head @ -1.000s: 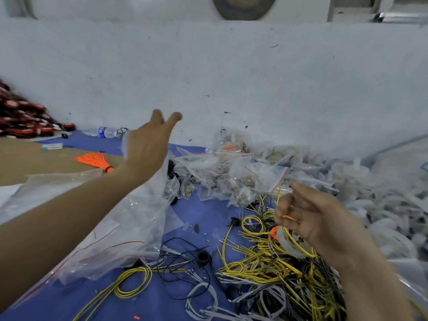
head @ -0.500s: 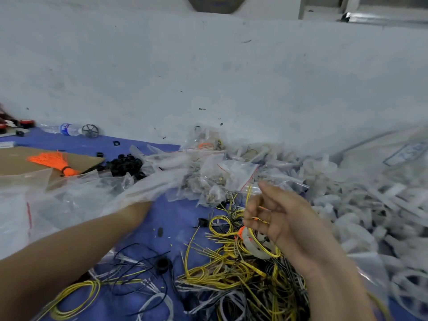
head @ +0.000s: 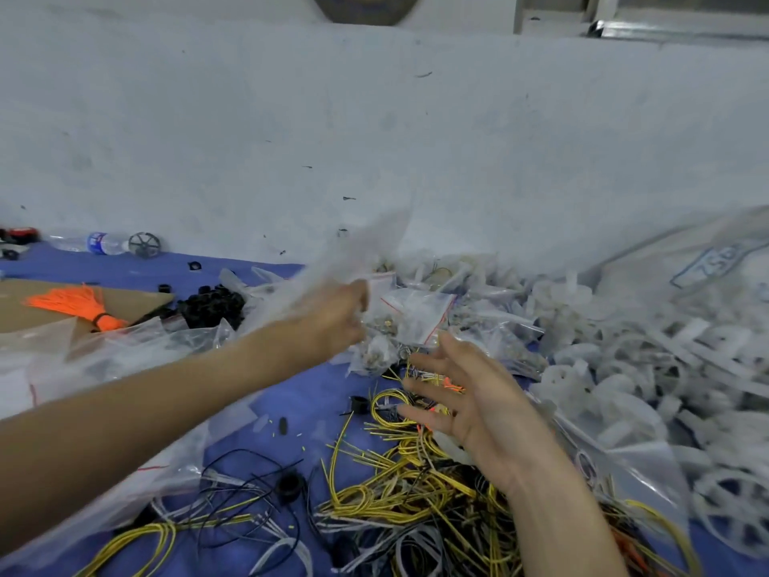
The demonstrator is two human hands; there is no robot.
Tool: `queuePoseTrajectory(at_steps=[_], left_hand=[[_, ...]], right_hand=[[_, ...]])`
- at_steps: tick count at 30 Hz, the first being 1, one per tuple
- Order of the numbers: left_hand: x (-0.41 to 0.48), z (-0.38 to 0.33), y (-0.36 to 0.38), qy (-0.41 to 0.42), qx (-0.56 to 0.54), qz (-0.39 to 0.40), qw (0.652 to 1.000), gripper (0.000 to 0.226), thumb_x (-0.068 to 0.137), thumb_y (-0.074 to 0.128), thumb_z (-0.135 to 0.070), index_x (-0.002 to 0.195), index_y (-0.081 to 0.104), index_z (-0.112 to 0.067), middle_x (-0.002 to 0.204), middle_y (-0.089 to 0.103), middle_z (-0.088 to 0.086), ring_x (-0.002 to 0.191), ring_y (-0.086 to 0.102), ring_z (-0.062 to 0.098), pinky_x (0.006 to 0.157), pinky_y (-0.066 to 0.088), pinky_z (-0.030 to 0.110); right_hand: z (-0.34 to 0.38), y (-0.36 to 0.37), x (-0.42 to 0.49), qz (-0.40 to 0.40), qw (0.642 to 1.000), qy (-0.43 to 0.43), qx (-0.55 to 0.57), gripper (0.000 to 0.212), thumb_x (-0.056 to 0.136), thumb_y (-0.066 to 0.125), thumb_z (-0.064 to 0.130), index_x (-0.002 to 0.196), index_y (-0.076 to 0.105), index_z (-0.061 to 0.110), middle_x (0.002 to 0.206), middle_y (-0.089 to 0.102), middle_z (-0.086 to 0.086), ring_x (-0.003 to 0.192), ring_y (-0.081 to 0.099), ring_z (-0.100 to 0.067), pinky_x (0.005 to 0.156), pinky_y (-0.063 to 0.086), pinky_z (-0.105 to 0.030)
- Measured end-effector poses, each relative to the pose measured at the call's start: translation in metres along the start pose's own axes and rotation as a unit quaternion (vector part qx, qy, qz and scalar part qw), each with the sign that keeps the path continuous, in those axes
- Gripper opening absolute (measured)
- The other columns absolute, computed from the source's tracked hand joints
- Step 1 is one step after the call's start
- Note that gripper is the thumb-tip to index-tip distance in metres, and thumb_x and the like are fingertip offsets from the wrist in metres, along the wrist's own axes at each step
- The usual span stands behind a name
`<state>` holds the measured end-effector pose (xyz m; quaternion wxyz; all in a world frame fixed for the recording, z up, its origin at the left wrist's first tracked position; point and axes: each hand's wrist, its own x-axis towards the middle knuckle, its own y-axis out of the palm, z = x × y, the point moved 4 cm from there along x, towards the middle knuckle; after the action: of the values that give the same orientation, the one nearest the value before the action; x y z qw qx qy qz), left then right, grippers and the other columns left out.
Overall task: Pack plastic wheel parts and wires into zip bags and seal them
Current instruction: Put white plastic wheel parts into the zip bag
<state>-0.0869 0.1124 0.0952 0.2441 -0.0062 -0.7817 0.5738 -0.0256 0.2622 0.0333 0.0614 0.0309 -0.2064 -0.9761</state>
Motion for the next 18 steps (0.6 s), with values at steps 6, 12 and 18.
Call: queuePoseTrajectory(at_steps=[6,12,18], left_hand=[[-0.033,-0.067,0.018,-0.006,-0.442,-0.062,0.895,0.024,0.08,0.066,-0.02,0.101,0.065,-0.032,0.079,0.065,-0.009,0.078,0.064,0.01,0.071,0.052,0.019],[-0.048,-0.067,0.054,-0.1,-0.689,0.008,0.718,0.064,0.087,0.063,-0.003,0.138,0.038,-0.033,0.097,0.069,0.006,0.072,0.066,0.004,0.061,0.05,0.014],[-0.046,-0.048,0.041,-0.107,-0.649,-0.106,0.746,0.051,0.083,0.067,-0.003,0.125,0.056,-0.029,0.067,0.069,0.004,0.062,0.061,0.006,0.06,0.051,0.017]], right_hand=[[0.004,0.003,0.003,-0.076,0.991,-0.084,0.077,0.027,0.092,0.054,0.033,0.104,0.066,0.012,0.086,0.072,-0.006,0.07,0.069,-0.016,0.056,0.057,-0.033],[0.014,-0.028,-0.002,-0.21,0.963,-0.163,-0.038,0.013,0.091,0.06,0.01,0.08,0.067,0.01,0.078,0.066,-0.015,0.073,0.06,-0.026,0.069,0.05,-0.038],[0.04,-0.033,-0.019,-0.275,0.891,-0.28,-0.226,0.013,0.084,0.067,0.016,0.074,0.065,0.024,0.062,0.058,0.016,0.062,0.051,-0.009,0.059,0.042,-0.025]])
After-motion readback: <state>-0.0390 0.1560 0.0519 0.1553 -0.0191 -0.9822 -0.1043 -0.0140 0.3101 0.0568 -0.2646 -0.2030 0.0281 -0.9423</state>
